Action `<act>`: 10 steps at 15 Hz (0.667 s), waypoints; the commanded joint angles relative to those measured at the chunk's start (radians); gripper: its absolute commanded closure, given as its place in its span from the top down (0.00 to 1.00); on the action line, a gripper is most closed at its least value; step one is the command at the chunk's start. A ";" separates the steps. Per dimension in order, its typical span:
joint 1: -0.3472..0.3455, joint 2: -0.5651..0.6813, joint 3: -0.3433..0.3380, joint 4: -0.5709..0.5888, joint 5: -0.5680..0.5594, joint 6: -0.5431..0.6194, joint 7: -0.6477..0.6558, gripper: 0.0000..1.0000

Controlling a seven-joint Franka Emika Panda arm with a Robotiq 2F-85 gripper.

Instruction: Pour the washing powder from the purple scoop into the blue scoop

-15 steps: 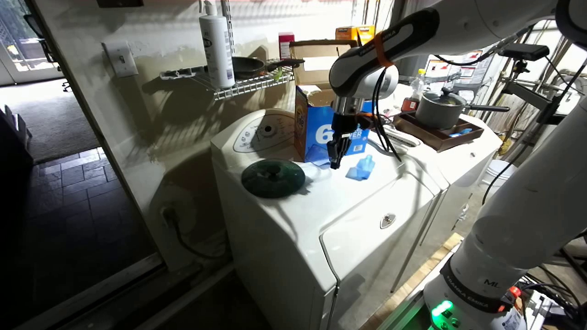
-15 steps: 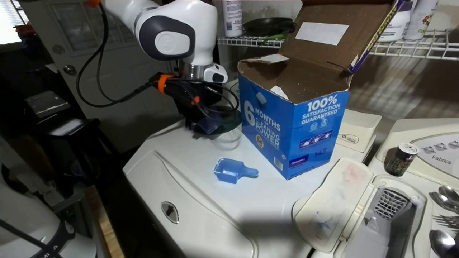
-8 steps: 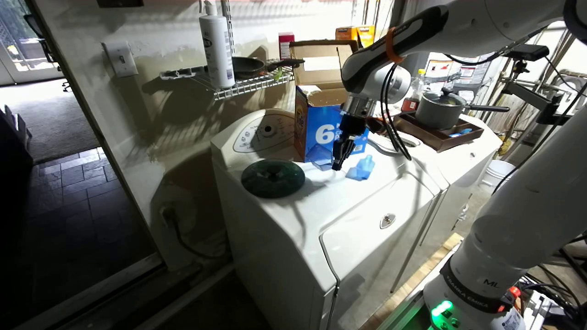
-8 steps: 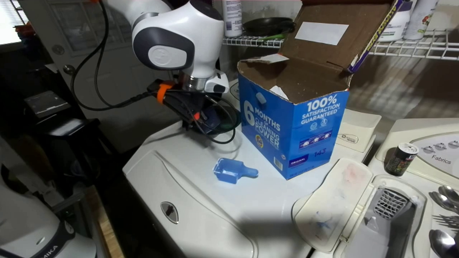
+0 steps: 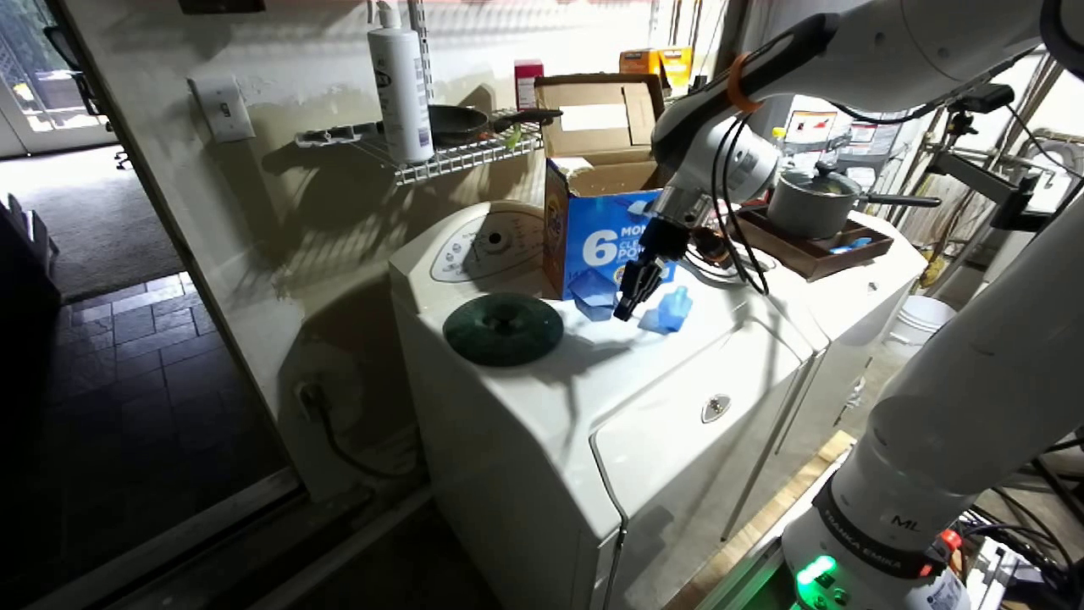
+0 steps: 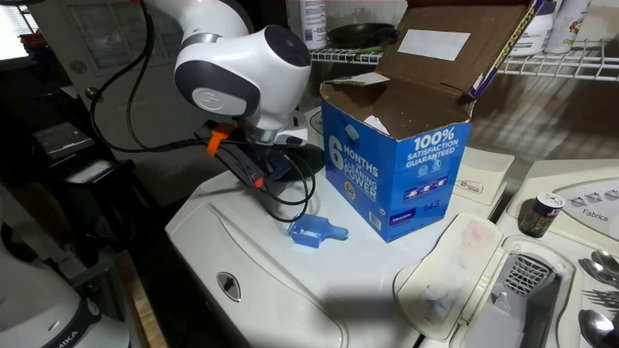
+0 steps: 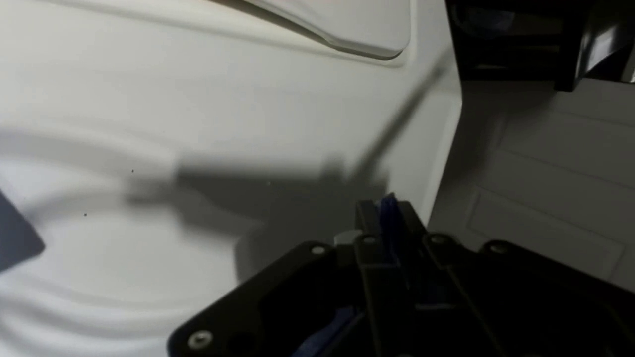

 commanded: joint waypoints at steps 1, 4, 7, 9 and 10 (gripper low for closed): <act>-0.035 -0.021 -0.020 -0.023 0.087 -0.068 -0.065 0.03; -0.059 -0.019 -0.025 -0.023 0.106 -0.093 -0.050 0.03; -0.077 -0.016 -0.023 -0.023 0.107 -0.092 -0.026 0.03; -0.087 -0.002 -0.024 -0.017 0.103 -0.100 -0.005 0.03; -0.091 0.009 -0.028 -0.012 0.104 -0.113 -0.003 0.03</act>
